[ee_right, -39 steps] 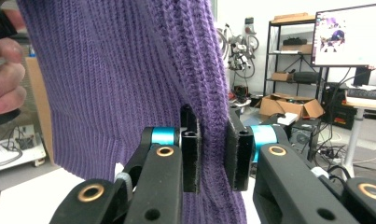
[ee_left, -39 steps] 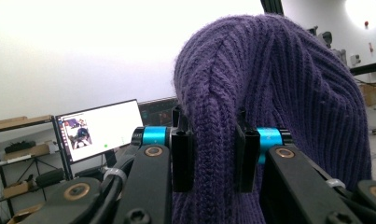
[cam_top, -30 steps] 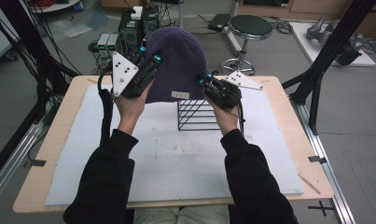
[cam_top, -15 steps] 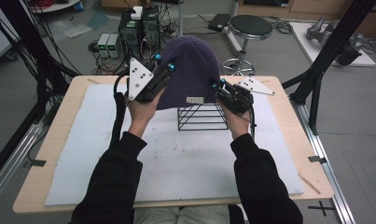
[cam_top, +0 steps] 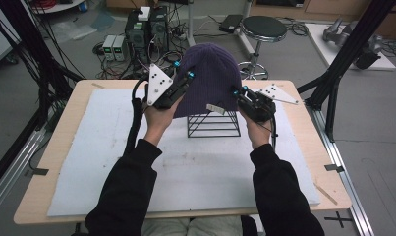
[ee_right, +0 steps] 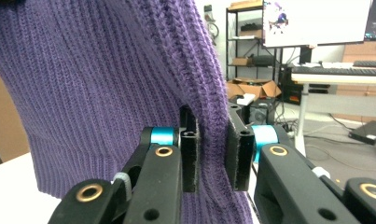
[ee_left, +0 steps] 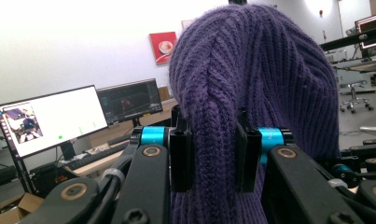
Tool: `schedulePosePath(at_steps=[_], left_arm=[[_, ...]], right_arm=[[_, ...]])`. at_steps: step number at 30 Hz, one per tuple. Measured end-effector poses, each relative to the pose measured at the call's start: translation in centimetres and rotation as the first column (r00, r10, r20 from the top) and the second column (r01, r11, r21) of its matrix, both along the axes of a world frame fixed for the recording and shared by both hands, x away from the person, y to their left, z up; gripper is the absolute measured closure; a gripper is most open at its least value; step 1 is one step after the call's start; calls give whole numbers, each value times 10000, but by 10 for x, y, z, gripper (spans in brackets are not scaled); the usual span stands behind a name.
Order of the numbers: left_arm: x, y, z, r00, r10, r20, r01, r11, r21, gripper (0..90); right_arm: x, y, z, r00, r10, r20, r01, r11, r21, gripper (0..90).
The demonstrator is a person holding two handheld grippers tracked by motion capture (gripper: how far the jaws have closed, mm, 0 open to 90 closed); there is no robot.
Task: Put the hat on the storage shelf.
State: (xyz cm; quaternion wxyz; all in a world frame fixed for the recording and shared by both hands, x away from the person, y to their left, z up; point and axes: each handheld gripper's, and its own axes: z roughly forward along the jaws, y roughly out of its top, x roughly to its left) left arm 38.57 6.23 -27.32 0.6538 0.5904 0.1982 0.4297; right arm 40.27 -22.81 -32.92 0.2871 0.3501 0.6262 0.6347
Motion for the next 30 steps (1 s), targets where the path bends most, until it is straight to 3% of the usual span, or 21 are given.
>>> schedulePosePath(at_steps=[7, 15, 23, 30], left_arm=[[4, -12, -10, 9992, -235, -334, 247, 9990, 374, 722], [6, -18, -21, 9974, -401, -596, 419, 9987, 302, 722], [8, -23, -34, 9955, -393, -866, 438, 9977, 513, 723], [8, -24, -45, 9924, -355, -1181, 411, 9981, 449, 723]], right_arm=[[1, -10, -13, 9982, -459, -384, 454, 9989, -146, 774], [1, -17, -22, 9957, -588, -712, 578, 9982, -167, 784], [1, -19, -36, 9873, -682, -1434, 643, 9974, -316, 787], [1, -20, -37, 9796, -945, -1776, 862, 9948, -542, 788]])
